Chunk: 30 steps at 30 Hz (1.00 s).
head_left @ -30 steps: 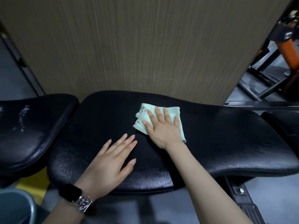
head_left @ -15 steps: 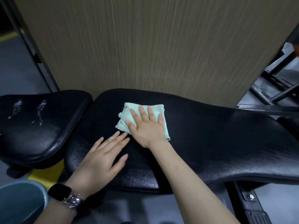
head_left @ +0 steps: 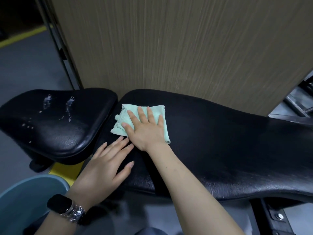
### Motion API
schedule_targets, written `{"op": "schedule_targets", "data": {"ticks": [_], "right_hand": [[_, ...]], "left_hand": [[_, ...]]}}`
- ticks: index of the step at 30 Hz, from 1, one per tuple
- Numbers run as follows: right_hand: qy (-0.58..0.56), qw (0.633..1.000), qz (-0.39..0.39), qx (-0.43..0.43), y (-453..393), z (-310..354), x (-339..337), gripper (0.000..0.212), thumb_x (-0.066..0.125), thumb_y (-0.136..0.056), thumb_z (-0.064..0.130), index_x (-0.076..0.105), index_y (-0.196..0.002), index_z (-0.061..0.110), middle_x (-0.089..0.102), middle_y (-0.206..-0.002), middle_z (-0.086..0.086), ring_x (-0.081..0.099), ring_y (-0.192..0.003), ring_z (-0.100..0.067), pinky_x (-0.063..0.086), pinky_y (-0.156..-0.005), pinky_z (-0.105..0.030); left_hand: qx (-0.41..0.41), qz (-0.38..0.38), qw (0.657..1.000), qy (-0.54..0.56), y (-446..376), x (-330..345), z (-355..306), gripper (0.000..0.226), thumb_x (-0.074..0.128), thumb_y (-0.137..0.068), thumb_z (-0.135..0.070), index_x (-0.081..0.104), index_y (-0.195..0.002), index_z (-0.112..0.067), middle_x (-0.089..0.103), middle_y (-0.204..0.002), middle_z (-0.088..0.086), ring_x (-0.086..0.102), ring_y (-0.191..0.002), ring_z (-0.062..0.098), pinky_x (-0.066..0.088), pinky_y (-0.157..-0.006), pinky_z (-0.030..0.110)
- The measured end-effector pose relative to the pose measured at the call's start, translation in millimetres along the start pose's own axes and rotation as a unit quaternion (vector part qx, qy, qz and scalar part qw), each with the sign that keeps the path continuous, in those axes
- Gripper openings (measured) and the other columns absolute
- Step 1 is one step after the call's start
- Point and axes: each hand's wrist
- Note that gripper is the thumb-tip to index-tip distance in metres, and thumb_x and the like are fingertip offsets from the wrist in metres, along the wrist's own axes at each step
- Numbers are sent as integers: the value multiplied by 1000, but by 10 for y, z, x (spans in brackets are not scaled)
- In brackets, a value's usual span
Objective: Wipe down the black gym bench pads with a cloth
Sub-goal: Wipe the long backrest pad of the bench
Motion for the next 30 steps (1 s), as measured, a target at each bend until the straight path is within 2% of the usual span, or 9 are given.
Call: {"op": "schedule_targets", "data": {"ticks": [4,8,16,20,24,27,30], "right_hand": [[-3,1000,11,-16,-52,165,19,57,12,-97,58,3,-150,38,-9,-160,5,-18,-145,-21,-15,-111,-52],[4,1000,14,-20,-74,206,24,57,13,-97,58,4,-150,39,-8,-160,5,-17,-145,-20,-14,-111,-52],[-15,1000,-2,-21,56,132,9,56,15,-97,57,7,-150,39,-4,-160,7,-15,-146,-17,-12,-113,-49],[-15,1000,-11,-8,249,-42,-23,56,15,-97,57,5,-150,41,-4,-160,9,-15,-145,-15,-11,-114,-48],[-16,1000,-15,12,542,-284,-77,55,15,-97,58,3,-149,42,-6,-160,11,-16,-145,-13,-12,-114,-45],[-13,999,-19,38,784,-477,-120,55,15,-97,58,4,-149,43,-6,-159,14,-16,-145,-11,-11,-114,-43],[-10,997,-30,72,1008,-671,-133,57,7,-94,63,3,-148,45,-7,-158,16,-17,-144,-8,-10,-115,-42]], "left_hand": [[-13,0,1000,13,47,-25,92,67,24,-87,-68,46,-135,-27,27,-144,-16,12,-134,-8,-2,-110,14],[-18,-8,999,28,48,-22,119,68,26,-83,-71,43,-136,-33,21,-143,-22,6,-133,-15,-5,-109,11],[-10,-2,1000,26,47,-64,108,69,25,-86,-72,51,-131,-27,36,-141,-14,22,-132,0,0,-109,14],[-13,12,1000,23,43,-96,126,74,21,-82,-77,42,-138,-31,32,-143,-18,14,-134,-7,-1,-110,12],[-21,37,999,17,9,-143,153,88,14,-73,-85,31,-142,-34,15,-146,-25,-1,-135,-13,-1,-110,12],[-32,59,998,18,-33,-194,156,92,16,-67,-87,28,-142,-36,11,-146,-28,-2,-135,-14,-3,-107,9],[-36,74,996,31,-64,-217,177,94,19,-64,-89,30,-142,-37,14,-147,-27,1,-137,-11,2,-110,14]]}}
Point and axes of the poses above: each hand's wrist, its own y-axis away from the middle knuckle, its own x-axis out of the palm, z = x × y
